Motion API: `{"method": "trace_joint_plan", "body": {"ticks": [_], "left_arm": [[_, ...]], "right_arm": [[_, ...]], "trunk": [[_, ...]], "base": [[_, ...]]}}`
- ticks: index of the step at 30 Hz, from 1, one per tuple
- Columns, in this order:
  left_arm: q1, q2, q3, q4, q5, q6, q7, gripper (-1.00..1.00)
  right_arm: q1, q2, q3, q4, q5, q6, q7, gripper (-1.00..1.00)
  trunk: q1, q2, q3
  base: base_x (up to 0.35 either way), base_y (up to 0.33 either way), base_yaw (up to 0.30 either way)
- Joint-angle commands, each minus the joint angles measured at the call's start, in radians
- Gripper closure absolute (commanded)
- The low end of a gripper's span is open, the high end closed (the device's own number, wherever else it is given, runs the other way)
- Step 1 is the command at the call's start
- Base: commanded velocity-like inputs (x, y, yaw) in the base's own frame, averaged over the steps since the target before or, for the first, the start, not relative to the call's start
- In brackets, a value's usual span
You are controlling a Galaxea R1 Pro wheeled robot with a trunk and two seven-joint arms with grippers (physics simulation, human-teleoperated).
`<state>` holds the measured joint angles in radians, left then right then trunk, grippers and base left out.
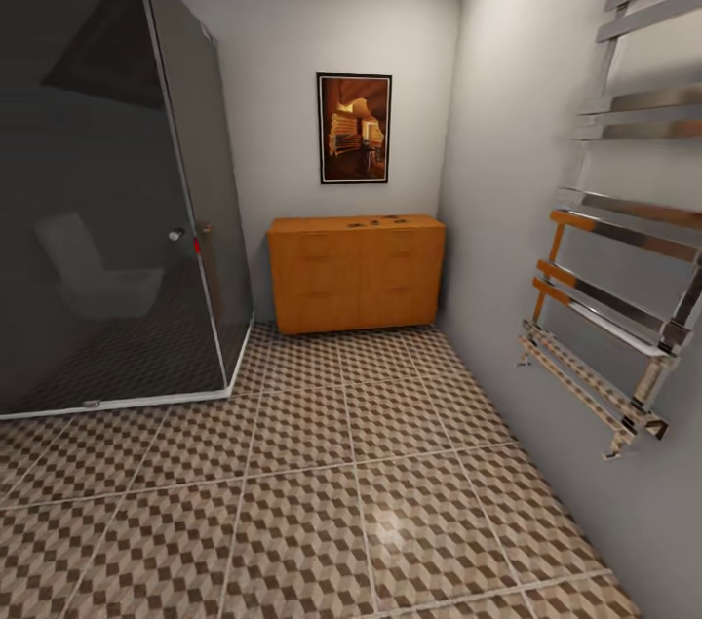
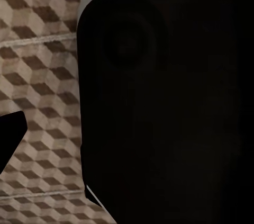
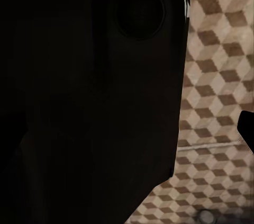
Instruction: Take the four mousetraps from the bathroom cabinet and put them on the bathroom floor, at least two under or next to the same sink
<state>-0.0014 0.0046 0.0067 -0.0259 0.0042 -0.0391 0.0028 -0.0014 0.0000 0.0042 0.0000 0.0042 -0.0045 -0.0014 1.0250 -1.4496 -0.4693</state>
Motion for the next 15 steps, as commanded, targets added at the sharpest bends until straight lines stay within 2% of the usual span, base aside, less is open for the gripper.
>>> {"method": "trace_joint_plan", "body": {"ticks": [1,10,15], "left_arm": [[0.000,0.000,0.000,0.000,0.000,-0.002,0.000,-1.00],[0.000,0.000,0.000,0.000,0.000,-0.002,0.000,-1.00],[0.000,0.000,0.000,0.000,0.003,0.002,-0.001,-1.00]], "right_arm": [[0.000,0.000,0.000,0.000,0.000,0.000,0.000,-1.00],[0.000,0.000,0.000,0.000,0.000,0.000,0.000,-1.00],[0.000,0.000,0.000,0.000,0.000,0.000,0.000,-1.00]], "trunk": [[0.000,0.000,-0.001],[0.000,0.000,-0.001],[0.000,0.000,-0.001]], "base": [[0.000,0.000,0.143],[0.010,0.000,0.061],[0.194,0.000,0.012]]}}
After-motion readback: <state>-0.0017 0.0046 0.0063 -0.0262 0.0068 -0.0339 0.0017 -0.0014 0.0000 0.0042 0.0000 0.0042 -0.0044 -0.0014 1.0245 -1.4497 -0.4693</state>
